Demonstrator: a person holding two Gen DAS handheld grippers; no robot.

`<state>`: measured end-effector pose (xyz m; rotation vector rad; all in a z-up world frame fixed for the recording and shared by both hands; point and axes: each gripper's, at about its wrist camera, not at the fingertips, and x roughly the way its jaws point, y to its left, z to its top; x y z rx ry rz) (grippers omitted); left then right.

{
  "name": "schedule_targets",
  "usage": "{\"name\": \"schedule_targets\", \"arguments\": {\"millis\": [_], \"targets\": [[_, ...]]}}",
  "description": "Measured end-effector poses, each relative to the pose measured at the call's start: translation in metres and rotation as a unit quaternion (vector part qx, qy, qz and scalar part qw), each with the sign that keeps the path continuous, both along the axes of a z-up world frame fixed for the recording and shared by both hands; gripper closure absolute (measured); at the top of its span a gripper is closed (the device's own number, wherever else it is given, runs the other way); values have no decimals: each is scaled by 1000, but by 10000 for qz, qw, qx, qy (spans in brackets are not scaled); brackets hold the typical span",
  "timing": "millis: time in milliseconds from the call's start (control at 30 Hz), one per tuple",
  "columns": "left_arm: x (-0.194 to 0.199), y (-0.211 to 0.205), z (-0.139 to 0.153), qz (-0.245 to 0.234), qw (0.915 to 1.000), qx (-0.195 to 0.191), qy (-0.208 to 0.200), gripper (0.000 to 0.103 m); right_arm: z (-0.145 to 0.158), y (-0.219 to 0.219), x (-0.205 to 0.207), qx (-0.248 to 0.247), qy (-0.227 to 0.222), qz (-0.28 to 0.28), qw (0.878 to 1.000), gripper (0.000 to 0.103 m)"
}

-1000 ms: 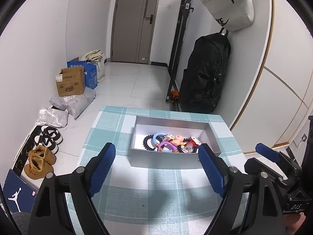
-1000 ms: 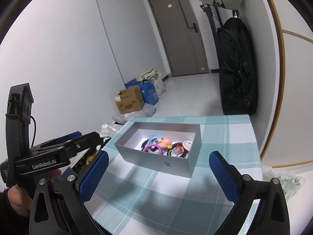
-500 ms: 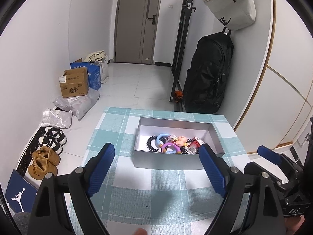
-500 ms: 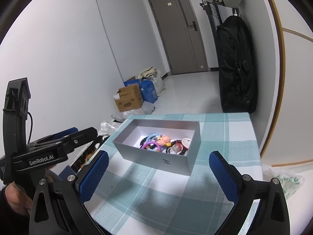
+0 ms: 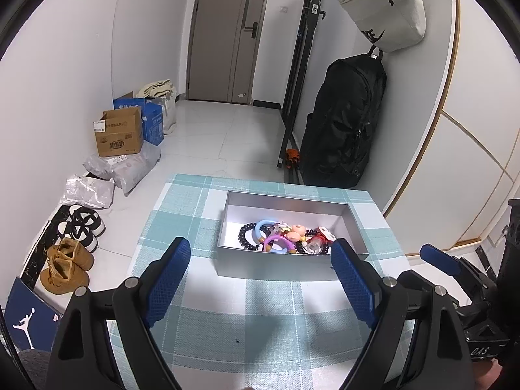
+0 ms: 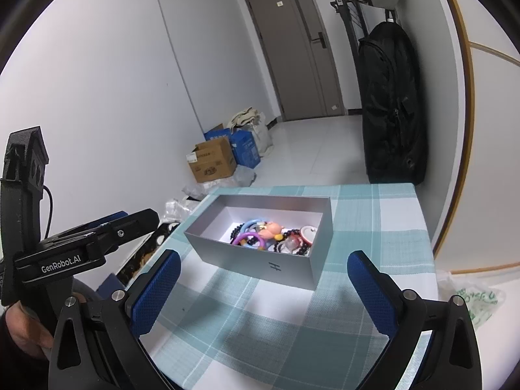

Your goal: Organize jewelry

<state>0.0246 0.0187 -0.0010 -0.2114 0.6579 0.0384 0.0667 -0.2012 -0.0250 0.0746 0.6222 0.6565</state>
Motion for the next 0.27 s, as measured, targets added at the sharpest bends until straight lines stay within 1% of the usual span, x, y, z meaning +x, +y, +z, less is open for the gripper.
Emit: {"name": "schedule_targets", "arguments": {"millis": [133, 267], "targets": [[1, 0, 0, -2, 10000, 44, -1, 18, 0, 1, 0, -11, 5, -2, 10000, 0], [1, 1, 1, -90, 9999, -73, -23, 18, -1, 1, 1, -11, 28, -2, 10000, 0]]}}
